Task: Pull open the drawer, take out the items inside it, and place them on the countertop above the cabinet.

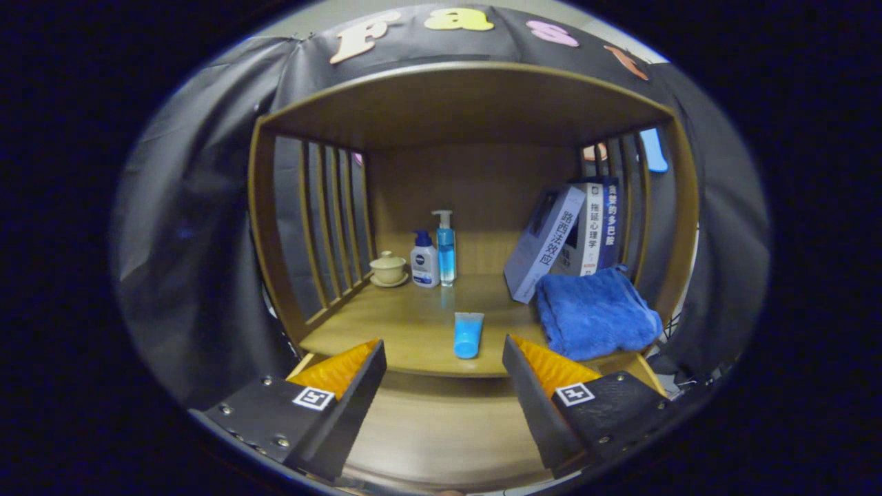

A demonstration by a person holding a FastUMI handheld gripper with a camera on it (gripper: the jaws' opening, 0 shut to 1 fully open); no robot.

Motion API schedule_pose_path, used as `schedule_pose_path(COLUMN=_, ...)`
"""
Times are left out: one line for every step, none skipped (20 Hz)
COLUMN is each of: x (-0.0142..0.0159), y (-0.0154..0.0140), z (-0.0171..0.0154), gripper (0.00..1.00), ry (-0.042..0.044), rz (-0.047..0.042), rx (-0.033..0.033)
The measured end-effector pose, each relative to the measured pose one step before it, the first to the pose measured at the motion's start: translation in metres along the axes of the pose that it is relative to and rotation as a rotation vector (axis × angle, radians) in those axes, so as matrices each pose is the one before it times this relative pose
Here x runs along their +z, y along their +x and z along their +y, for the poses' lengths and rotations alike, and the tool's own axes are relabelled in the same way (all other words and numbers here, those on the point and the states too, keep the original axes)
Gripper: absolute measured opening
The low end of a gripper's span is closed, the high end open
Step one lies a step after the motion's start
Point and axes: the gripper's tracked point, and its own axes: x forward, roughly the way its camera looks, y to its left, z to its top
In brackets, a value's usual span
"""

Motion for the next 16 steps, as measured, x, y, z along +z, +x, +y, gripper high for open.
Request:
schedule_pose_path(x=-0.00077, y=-0.01441, z=-0.00249, gripper=1.0, ry=-0.00422, rz=-0.01422, rx=-0.00169)
schedule_pose_path(x=-0.00221, y=-0.01507, z=-0.00239, gripper=1.0, ry=-0.00552, rz=-0.01729, rx=-0.00298)
schedule_pose_path(x=-0.00205, y=-0.0137, z=-0.00168, gripper=1.0, ry=-0.00338, rz=-0.0166, rx=-0.00522)
schedule_pose_path(x=-0.00456, y=-0.01396, z=-0.00091, gripper=1.0, ry=-0.00268, rz=-0.0095, rx=0.00076)
schedule_pose_path(x=-0.00445, y=-0.0129, z=-0.00024, gripper=1.0, ry=0.00045, rz=-0.01034, rx=-0.00115)
schedule_pose_path(x=-0.0068, y=-0.01269, z=-0.00291, gripper=1.0, ry=0.00107, rz=-0.00593, rx=-0.00744)
schedule_pose_path(x=-0.00666, y=-0.00965, z=-0.00309, gripper=1.0, ry=0.00198, rz=-0.0059, rx=-0.009)
schedule_pose_path(x=-0.00948, y=-0.00886, z=-0.00252, gripper=1.0, ry=0.00005, rz=-0.00145, rx=-0.00931)
schedule_pose_path(x=-0.00957, y=-0.00666, z=-0.00281, gripper=1.0, ry=-0.00543, rz=0.00439, rx=-0.00969)
schedule_pose_path(x=-0.01379, y=-0.00664, z=-0.00322, gripper=1.0, ry=-0.01131, rz=0.01297, rx=-0.0154)
schedule_pose_path(x=-0.01243, y=-0.0046, z=-0.00348, gripper=1.0, ry=-0.0124, rz=0.01138, rx=-0.01282)
schedule_pose_path(x=-0.01037, y=-0.00205, z=0.00036, gripper=1.0, ry=-0.0128, rz=0.00464, rx=-0.00919)
schedule_pose_path(x=-0.01122, y=-0.00054, z=-0.00081, gripper=1.0, ry=-0.01343, rz=0.012, rx=-0.00668)
schedule_pose_path(x=-0.01294, y=-0.00096, z=0.00045, gripper=1.0, ry=-0.00907, rz=0.01417, rx=-0.00444)
schedule_pose_path(x=-0.00934, y=0.00107, z=0.00152, gripper=1.0, ry=-0.00073, rz=0.01045, rx=-0.00339)
schedule_pose_path(x=-0.00938, y=0.00398, z=0.00171, gripper=1.0, ry=0.00049, rz=0.01258, rx=-0.00164)
